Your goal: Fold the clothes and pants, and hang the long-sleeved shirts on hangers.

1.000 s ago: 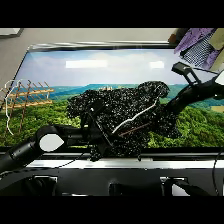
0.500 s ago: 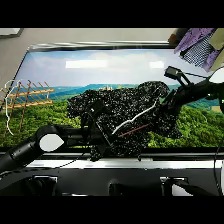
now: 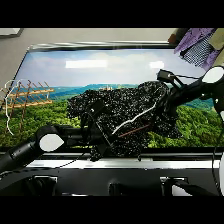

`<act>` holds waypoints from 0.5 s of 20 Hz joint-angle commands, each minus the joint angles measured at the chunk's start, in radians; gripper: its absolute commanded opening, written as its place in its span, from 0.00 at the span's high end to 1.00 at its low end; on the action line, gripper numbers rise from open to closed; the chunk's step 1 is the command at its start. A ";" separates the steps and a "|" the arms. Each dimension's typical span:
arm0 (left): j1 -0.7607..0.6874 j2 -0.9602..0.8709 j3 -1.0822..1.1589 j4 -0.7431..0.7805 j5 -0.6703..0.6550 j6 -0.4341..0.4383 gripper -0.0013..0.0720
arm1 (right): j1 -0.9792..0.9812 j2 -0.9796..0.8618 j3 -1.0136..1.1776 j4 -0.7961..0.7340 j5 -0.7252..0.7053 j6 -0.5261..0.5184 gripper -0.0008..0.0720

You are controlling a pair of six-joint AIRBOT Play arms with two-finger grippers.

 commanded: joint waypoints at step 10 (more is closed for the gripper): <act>0.005 0.000 0.000 0.003 0.002 -0.081 0.78 | 0.002 -0.002 0.000 -0.022 0.052 0.077 0.94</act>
